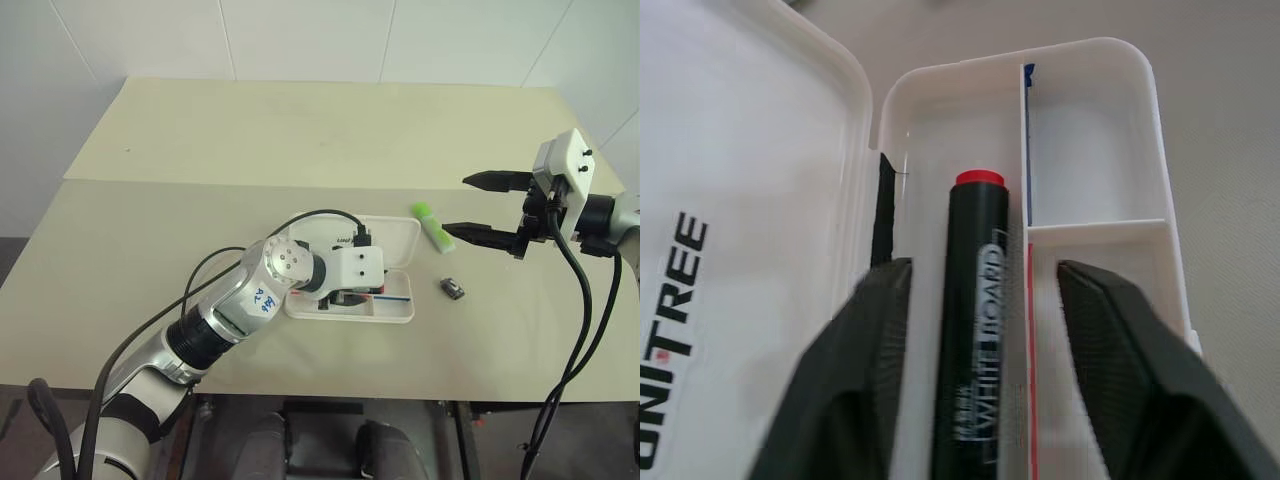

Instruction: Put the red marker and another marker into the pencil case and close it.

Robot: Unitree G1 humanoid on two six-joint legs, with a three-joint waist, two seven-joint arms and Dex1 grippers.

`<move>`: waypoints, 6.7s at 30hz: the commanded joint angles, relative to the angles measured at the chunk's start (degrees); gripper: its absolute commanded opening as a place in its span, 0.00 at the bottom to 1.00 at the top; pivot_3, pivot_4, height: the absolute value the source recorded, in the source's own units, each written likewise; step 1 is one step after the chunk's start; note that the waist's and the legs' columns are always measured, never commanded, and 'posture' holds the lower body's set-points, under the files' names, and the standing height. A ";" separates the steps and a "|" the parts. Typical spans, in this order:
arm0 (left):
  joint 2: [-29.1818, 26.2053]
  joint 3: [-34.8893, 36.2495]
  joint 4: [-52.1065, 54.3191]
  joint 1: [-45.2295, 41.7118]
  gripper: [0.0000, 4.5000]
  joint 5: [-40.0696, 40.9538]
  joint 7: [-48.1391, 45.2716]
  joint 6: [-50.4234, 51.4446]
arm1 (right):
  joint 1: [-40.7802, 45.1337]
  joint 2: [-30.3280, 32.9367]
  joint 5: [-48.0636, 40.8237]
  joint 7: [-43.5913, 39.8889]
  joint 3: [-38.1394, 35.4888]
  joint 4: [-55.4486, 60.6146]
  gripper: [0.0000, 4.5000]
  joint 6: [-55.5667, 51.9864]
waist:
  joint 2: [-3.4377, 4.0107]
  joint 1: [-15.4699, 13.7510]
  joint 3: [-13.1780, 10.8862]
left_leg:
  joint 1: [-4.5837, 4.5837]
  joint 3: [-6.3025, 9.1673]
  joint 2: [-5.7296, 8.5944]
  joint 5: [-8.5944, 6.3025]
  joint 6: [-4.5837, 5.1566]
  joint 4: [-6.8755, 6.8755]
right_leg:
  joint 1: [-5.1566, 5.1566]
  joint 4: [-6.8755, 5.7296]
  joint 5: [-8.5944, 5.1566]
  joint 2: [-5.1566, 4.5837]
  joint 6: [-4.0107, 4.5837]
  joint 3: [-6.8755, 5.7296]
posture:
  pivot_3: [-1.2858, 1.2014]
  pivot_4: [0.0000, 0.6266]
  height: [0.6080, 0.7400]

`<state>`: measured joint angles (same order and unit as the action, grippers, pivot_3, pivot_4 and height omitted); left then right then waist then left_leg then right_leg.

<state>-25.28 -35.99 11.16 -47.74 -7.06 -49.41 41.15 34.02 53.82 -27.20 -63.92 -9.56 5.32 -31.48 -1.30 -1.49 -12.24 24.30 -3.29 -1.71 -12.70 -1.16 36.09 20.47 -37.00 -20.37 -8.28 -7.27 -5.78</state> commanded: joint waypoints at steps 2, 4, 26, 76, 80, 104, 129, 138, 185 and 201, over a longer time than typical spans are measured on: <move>1.18 1.50 4.93 0.75 0.89 1.12 -0.53 3.32 | 0.59 0.56 -0.71 -0.11 -0.77 1.13 1.00 0.56 | 0.00 0.00 0.00 | 0.00 0.00 0.00 0.00 0.00 0.00 | 0.00 -0.01 0.00 0.00 0.00 0.00 | 0.52 0.24 1.00; 1.16 1.94 6.36 1.09 0.99 1.64 -0.79 4.74 | 0.57 0.50 -0.50 -0.12 -0.49 0.78 1.00 0.68 | 0.00 0.00 0.00 | 0.00 0.00 0.00 0.00 0.00 -0.01 | 0.00 -0.02 0.00 0.00 0.00 0.00 | 0.52 0.24 1.00; -0.44 19.70 23.94 -3.55 0.99 18.92 2.44 36.22 | 3.40 -12.60 12.37 16.32 7.37 -19.51 1.00 -1.70 | 0.02 0.18 0.01 | -0.01 0.05 -0.02 0.00 -0.01 -0.01 | -0.01 -0.06 0.00 0.00 0.00 0.00 | 0.52 0.24 1.00; -34.78 41.82 13.45 8.20 1.00 37.41 -10.36 6.79 | 1.21 -5.52 -12.58 -5.63 -2.16 6.19 0.24 -7.36 | -0.01 0.87 -0.03 | 0.03 -0.21 -0.06 -0.12 0.09 -0.12 | 0.17 -0.03 0.00 0.05 -0.01 0.21 | 0.52 0.24 1.00; -36.84 42.90 14.93 12.93 1.00 37.82 -13.14 5.00 | -0.19 -6.05 -13.40 -7.39 1.59 10.62 0.24 -7.50 | -0.01 1.74 -0.02 | -0.05 -0.30 -0.08 -0.12 0.09 -0.09 | 0.22 -0.20 0.00 0.06 -0.01 0.34 | 0.52 0.24 1.00; -41.89 53.13 26.21 35.07 1.00 40.66 -11.25 6.55 | 5.74 -18.88 12.88 -8.31 31.37 -1.23 0.24 8.15 | -0.11 1.66 0.01 | 0.04 -0.84 -0.27 -0.23 0.01 -0.07 | 0.82 -0.46 -0.01 0.25 0.01 1.02 | 0.52 0.24 1.00; -30.75 36.58 23.07 17.41 1.00 43.64 -9.25 3.46 | -13.38 -1.09 2.25 -3.04 2.69 16.61 1.00 -7.82 | -0.22 0.85 0.07 | 0.03 -1.08 -0.36 -0.37 0.04 0.05 | 0.90 -0.50 -0.01 0.33 0.01 1.27 | 0.52 0.24 1.00; -23.90 28.33 22.27 12.67 1.00 38.73 -2.74 4.83 | -18.80 -3.21 7.71 16.08 -0.76 15.36 1.00 -15.99 | -0.26 0.97 0.10 | -0.10 -1.23 -0.40 -0.37 0.04 0.09 | 0.90 -0.44 -0.01 0.36 0.01 1.46 | 0.52 0.24 1.00; -27.39 33.69 28.26 18.42 1.00 40.19 0.56 9.19 | -8.81 -7.69 -2.03 10.58 14.00 19.78 0.08 -15.52 | -0.38 0.19 0.17 | -0.07 -1.25 -0.58 -0.44 0.02 0.18 | 0.89 -0.42 0.02 0.52 0.06 1.49 | 0.52 0.24 1.00; -28.05 36.29 31.34 20.49 1.00 42.00 3.29 12.36 | -7.59 -7.35 5.26 6.48 21.21 15.39 0.38 -8.42 | -0.38 0.24 0.17 | -0.07 -1.27 -0.61 -0.45 0.00 0.18 | 0.92 -0.42 0.02 0.55 0.06 1.51 | 0.52 0.24 1.00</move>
<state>-52.65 -1.01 40.39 -26.94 34.24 -46.49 53.62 25.70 46.10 -22.14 -56.53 11.56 19.99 -41.06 -1.68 -1.25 -12.07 24.22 -4.56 -2.32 -13.15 -1.15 36.28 21.39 -37.42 -20.35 -7.72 -7.21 -4.26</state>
